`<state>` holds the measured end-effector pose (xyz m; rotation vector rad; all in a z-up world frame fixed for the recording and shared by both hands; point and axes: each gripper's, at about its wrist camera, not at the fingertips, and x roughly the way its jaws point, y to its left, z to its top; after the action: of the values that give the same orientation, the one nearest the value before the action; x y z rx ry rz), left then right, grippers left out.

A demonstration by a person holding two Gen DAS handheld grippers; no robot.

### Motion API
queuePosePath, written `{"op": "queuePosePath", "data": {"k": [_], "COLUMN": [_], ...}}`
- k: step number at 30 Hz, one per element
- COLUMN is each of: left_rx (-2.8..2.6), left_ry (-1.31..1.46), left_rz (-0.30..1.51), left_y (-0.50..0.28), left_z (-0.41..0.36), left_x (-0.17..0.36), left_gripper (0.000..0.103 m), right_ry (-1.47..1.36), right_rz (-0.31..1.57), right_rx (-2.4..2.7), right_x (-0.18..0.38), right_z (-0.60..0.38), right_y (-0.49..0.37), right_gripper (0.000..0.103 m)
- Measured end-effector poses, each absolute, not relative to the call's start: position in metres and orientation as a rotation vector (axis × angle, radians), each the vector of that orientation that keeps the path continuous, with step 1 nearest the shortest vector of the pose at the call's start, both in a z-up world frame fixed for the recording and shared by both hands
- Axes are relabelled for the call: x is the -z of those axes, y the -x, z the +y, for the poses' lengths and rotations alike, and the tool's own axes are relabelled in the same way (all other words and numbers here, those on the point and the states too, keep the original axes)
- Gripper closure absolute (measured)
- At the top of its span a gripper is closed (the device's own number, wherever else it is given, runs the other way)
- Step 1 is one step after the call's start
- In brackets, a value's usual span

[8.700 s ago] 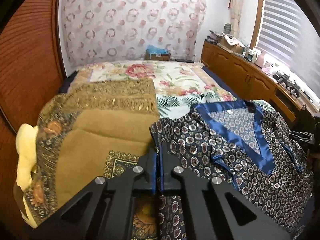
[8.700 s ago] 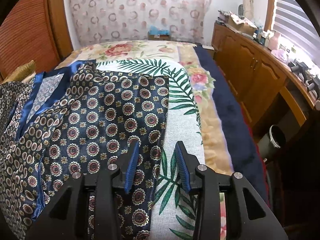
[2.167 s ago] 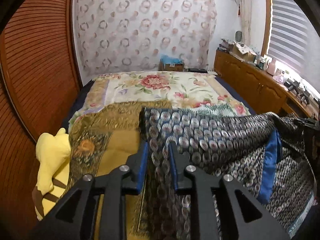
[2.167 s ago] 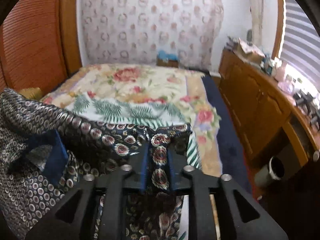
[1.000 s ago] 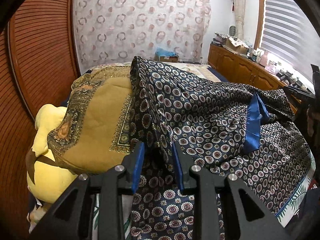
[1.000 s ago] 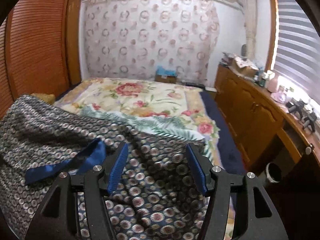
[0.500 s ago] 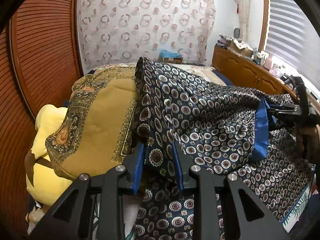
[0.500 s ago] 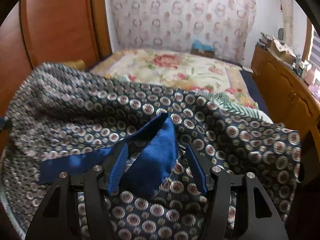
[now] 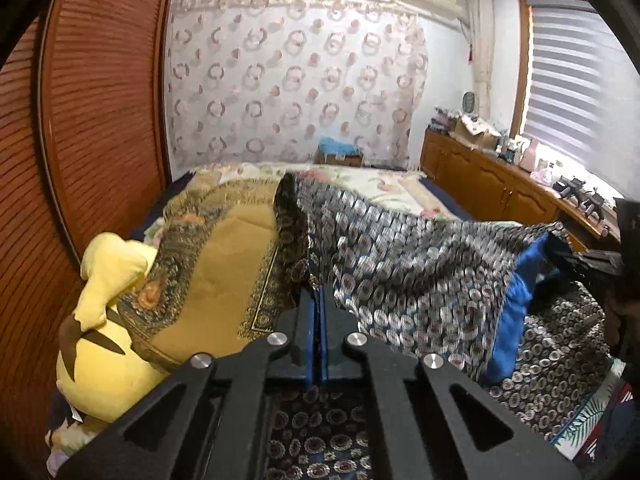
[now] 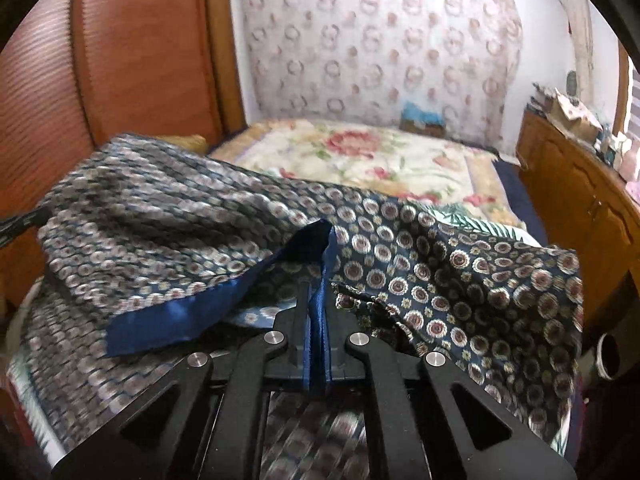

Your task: Fold small clothes

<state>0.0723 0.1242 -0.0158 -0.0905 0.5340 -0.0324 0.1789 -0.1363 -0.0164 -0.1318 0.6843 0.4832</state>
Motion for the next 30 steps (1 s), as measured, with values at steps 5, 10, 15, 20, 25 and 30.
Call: {"op": "queuePosePath", "data": {"k": [5,10,15,20,25,30], "left_rx": [0.047,0.024,-0.002,-0.018,-0.019,-0.011], "left_ry": [0.097,0.13,0.15,0.156,0.162,0.169], "left_rz": [0.513,0.522,0.543,0.548,0.555,0.573], "left_y": [-0.055,-0.04,-0.038,-0.039,-0.038,-0.038], "left_z": [0.126,0.137,0.146,0.149,0.146,0.142], "left_x": [0.008,0.018,0.028,0.033,0.037,0.041], "left_gripper": [0.103,0.103,0.103,0.103,0.103,0.103], "right_ry": [0.077,0.05,0.076,0.054,0.032,0.015], "right_rz": [0.688,0.732,0.781,0.77,0.73,0.738], "right_rx": [-0.52,-0.518,-0.449,-0.37,-0.3,-0.205], "right_x": [0.006,0.012,0.02,0.015,0.004,0.01], "right_z": [-0.155,-0.174,-0.197,-0.231,-0.26,-0.282], "right_y": [-0.137,-0.103,-0.086,-0.075,-0.069,-0.09], "right_gripper": [0.102,0.094,0.069,0.054,0.053,0.052]}}
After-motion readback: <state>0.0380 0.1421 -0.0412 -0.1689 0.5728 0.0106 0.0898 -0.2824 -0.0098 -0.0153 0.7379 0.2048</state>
